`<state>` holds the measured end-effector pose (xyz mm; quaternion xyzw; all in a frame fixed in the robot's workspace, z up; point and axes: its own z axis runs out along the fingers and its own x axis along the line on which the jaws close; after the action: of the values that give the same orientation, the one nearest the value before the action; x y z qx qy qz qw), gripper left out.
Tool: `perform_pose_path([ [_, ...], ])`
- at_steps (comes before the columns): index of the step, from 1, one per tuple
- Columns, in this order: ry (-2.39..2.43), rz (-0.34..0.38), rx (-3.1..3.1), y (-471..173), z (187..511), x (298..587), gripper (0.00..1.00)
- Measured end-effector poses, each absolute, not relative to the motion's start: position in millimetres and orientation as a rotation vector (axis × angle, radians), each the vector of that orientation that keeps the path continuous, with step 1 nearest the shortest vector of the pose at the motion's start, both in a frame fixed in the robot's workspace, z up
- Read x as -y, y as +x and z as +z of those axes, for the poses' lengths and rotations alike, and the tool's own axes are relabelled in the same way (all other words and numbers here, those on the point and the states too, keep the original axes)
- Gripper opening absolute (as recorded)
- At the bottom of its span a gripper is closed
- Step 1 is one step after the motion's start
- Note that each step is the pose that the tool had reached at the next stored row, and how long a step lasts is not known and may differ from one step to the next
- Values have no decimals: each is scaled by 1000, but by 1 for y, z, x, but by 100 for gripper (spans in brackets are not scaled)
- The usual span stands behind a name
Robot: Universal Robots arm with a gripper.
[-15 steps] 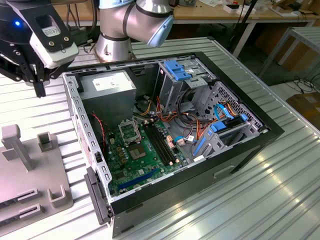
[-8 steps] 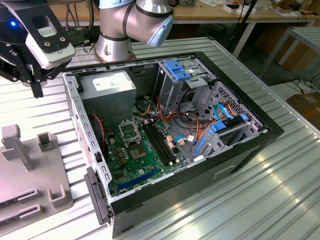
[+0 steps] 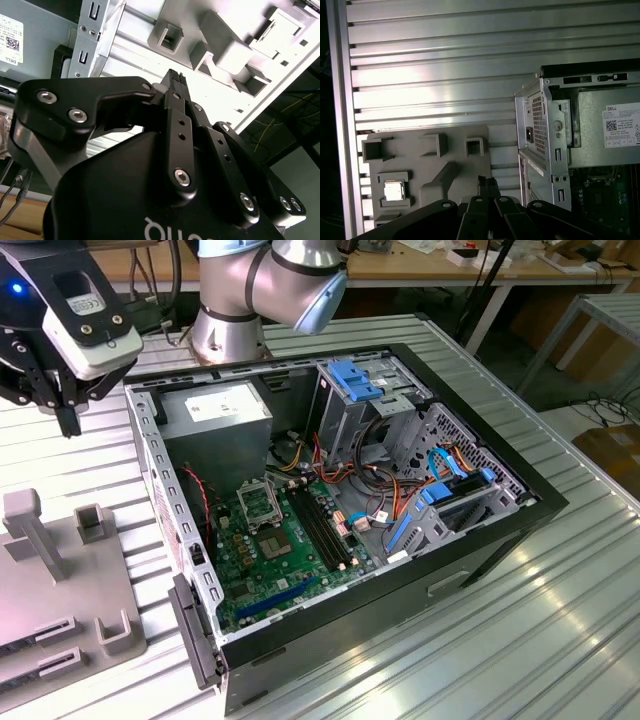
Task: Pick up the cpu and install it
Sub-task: 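Reach for the cpu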
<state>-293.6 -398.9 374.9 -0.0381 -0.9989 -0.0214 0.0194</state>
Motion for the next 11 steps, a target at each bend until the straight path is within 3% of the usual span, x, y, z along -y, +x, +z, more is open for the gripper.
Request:
perform_pose_path([
  [11,-118,-66,3100,-296,375,399,11],
])
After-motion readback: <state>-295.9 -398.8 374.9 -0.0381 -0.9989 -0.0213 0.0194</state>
